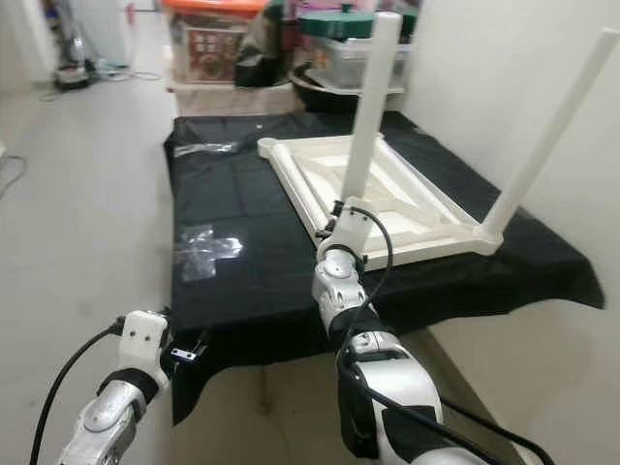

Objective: Building children table

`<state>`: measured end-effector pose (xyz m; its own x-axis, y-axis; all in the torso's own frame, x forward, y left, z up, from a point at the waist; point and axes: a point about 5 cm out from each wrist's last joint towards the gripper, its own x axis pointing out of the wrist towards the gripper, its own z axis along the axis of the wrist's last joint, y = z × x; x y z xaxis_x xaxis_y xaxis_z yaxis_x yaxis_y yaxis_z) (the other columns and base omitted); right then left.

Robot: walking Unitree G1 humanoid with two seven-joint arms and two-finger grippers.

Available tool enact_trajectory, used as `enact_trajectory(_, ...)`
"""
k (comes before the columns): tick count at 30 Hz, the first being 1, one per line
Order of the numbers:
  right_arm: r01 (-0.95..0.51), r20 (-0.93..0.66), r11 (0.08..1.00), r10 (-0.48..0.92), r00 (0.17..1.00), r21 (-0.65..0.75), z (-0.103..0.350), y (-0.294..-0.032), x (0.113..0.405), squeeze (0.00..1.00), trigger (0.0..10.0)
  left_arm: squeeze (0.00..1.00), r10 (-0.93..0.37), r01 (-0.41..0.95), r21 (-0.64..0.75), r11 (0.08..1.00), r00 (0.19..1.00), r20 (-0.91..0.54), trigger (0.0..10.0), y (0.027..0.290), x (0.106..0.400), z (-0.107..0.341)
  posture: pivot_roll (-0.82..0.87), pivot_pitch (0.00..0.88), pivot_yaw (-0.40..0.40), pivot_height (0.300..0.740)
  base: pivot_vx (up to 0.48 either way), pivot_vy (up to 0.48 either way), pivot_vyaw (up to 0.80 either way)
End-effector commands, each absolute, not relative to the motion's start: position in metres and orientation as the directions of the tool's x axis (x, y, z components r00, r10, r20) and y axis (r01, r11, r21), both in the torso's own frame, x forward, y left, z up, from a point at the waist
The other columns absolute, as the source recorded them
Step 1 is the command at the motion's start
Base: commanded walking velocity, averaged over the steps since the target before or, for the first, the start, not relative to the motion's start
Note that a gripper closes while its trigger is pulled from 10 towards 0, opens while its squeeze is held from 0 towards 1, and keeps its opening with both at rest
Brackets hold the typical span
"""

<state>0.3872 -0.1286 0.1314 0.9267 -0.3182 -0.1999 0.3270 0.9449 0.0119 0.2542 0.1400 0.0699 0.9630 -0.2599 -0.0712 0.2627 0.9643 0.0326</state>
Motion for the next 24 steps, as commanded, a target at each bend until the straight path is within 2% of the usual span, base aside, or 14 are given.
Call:
enact_trajectory(1,0.353,-0.291,0.934,-0.356,0.888,-0.065,0.106,-0.135,0.376,0.00,0.0,0.00,-0.297,0.302,0.053,0.952,0.951,-0.091,10.0,0.134,0.254,0.068,0.06,0.000,-0.068,0.740,0.000,0.000,0.00)
enact_trajectory(3,0.329,-0.303,0.943,-0.330,0.894,-0.053,0.104,-0.130,0.376,0.00,0.0,0.00,-0.291,0.295,0.031,0.955,0.951,-0.103,10.0,0.136,0.251,0.063,0.06,0.000,-0.071,0.740,0.000,0.000,0.00)
enact_trajectory(4,0.314,-0.313,0.949,-0.310,0.898,-0.041,0.103,-0.127,0.375,0.00,2.5,0.00,-0.288,0.292,0.023,0.956,0.952,-0.105,10.0,0.137,0.250,0.062,0.06,0.000,-0.071,0.740,0.000,0.000,0.00)
enact_trajectory(5,0.314,-0.313,0.949,-0.310,0.898,-0.041,0.103,-0.127,0.375,0.00,2.5,0.00,-0.288,0.292,0.023,0.956,0.952,-0.105,10.0,0.137,0.250,0.062,0.06,0.000,-0.071,0.740,0.000,0.000,0.00)
enact_trajectory(6,0.281,-0.315,0.959,-0.275,0.909,-0.025,0.103,-0.124,0.376,0.00,5.3,0.00,-0.287,0.290,0.020,0.957,0.952,-0.105,10.0,0.136,0.249,0.062,0.07,0.000,-0.077,0.740,0.000,0.000,0.00)
enact_trajectory(7,0.273,-0.309,0.962,-0.267,0.913,-0.026,0.104,-0.122,0.377,0.00,10.0,0.00,-0.284,0.287,0.026,0.957,0.954,-0.101,10.0,0.135,0.249,0.062,0.07,0.000,-0.082,0.740,0.000,0.000,0.00)
enact_trajectory(11,0.229,-0.275,0.973,-0.223,0.935,-0.007,0.111,-0.118,0.379,0.00,10.0,0.00,-0.263,0.265,0.020,0.964,0.962,-0.076,10.0,0.136,0.250,0.065,0.07,0.000,-0.088,0.740,0.000,0.000,0.00)
enact_trajectory(15,0.284,-0.250,0.958,-0.286,0.925,-0.042,0.120,-0.117,0.383,0.00,10.0,0.00,-0.304,0.310,0.057,0.949,0.948,-0.089,10.0,0.133,0.255,0.067,0.07,0.000,-0.085,0.740,0.000,0.000,0.00)
enact_trajectory(19,0.285,-0.240,0.957,-0.288,0.927,-0.049,0.122,-0.116,0.383,0.00,10.0,0.00,-0.306,0.313,0.063,0.948,0.947,-0.094,10.0,0.133,0.254,0.065,0.07,0.000,-0.085,0.740,0.000,0.000,0.00)
enact_trajectory(21,0.227,-0.191,0.974,-0.224,0.956,-0.008,0.127,-0.113,0.384,0.00,10.0,0.00,-0.292,0.296,0.030,0.955,0.951,-0.101,10.0,0.137,0.252,0.062,0.06,0.000,-0.079,0.740,0.000,0.000,0.00)
enact_trajectory(22,0.198,-0.178,0.980,-0.190,0.965,0.024,0.129,-0.111,0.384,1.00,10.0,0.00,-0.289,0.293,0.022,0.956,0.952,-0.103,10.0,0.137,0.251,0.062,0.07,0.000,-0.083,0.740,0.000,0.000,0.00)
enact_trajectory(24,0.157,-0.152,0.987,-0.149,0.977,0.041,0.131,-0.108,0.385,1.00,10.0,0.00,-0.287,0.291,0.023,0.956,0.952,-0.103,10.0,0.137,0.250,0.061,0.07,0.000,-0.084,0.740,0.000,0.000,0.00)
